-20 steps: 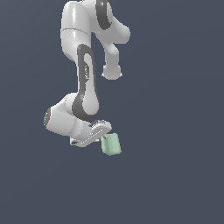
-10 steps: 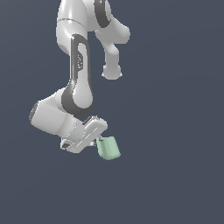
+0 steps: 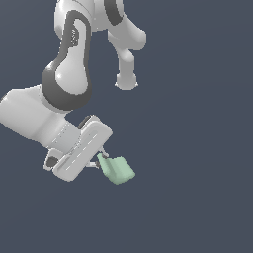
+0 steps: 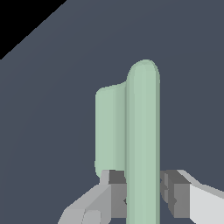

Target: Pick up the object and move it to a goal position.

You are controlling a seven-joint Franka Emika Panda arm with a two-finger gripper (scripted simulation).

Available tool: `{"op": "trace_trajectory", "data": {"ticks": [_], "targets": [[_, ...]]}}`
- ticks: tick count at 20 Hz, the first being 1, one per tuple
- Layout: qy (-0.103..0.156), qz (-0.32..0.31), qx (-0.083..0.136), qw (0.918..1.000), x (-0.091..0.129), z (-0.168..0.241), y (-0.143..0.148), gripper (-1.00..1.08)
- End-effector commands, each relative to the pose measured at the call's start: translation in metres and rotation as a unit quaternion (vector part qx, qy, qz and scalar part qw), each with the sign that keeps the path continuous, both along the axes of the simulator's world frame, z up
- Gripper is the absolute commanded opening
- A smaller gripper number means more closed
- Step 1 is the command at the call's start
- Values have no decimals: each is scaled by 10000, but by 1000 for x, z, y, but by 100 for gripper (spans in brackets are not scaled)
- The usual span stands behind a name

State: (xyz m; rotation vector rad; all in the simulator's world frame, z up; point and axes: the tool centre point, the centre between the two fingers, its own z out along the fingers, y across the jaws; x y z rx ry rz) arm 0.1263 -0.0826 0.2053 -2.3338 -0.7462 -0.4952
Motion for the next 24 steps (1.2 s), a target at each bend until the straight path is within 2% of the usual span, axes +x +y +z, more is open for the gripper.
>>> {"op": "trace_trajectory", "data": {"ticks": [1,6,12,18,24], "targets": [[-409,189,13,9990,7,26,-4,-100],[-1169,542,46,9917,14,77,-11,-100],[-2019,938,84,9749,14,135,-19,-100],[-2804,1305,124,9509,4,189,-26,-100],[-3524,1642,168,9212,-12,237,-35,-100]]}}
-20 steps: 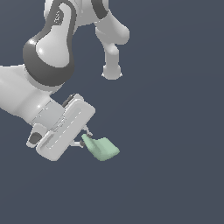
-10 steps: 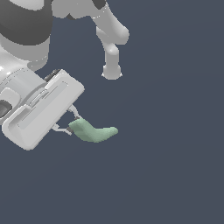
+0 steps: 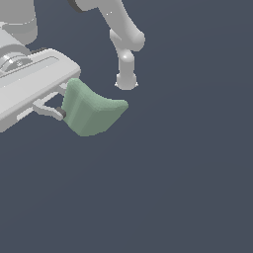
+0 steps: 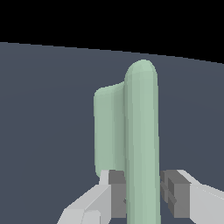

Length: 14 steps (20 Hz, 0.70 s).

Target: Pick up the object and move it to a goal position.

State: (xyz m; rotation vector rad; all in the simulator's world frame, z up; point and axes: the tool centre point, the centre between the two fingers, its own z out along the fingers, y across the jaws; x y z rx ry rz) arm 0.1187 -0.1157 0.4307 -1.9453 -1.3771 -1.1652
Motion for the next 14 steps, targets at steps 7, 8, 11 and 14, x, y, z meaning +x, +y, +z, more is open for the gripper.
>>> {"op": "trace_trajectory", "data": {"ticks": [7,8,11,14], "targets": [[-852,405,58,9955,-25,51,-12,-100],[-920,438,65,9948,-27,55,-14,-100],[-1088,520,81,9927,-34,65,-17,-100],[-1202,576,92,9910,-38,71,-19,-100]]}}
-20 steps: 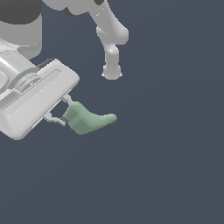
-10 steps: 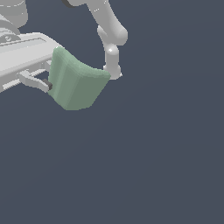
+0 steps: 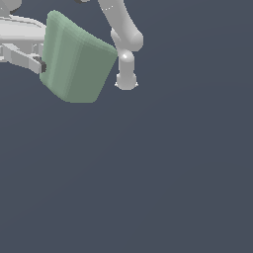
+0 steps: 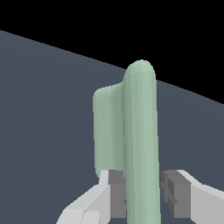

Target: Pick up the object and move it to a goal position.

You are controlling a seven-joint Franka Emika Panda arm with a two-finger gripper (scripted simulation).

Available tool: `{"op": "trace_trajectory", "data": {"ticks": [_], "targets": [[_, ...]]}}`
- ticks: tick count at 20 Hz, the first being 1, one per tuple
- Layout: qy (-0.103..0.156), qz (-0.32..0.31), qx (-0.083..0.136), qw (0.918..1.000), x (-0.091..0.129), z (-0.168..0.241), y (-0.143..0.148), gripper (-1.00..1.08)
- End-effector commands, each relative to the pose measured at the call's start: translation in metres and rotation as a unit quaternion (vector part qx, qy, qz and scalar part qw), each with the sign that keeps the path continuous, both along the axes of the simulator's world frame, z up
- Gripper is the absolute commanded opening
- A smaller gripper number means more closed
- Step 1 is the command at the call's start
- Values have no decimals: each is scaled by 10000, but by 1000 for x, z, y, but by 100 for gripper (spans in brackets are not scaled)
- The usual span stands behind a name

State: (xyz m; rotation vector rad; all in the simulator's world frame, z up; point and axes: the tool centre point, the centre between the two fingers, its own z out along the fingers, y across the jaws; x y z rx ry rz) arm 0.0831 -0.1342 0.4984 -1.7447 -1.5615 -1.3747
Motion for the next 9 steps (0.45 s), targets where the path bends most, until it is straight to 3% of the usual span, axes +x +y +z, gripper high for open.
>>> {"op": "trace_trajectory", "data": {"ticks": [1,9], "targets": [[-90,49,11,9999,-3,5,-1,-100],[-100,58,16,9999,-4,5,-2,-100]]}}
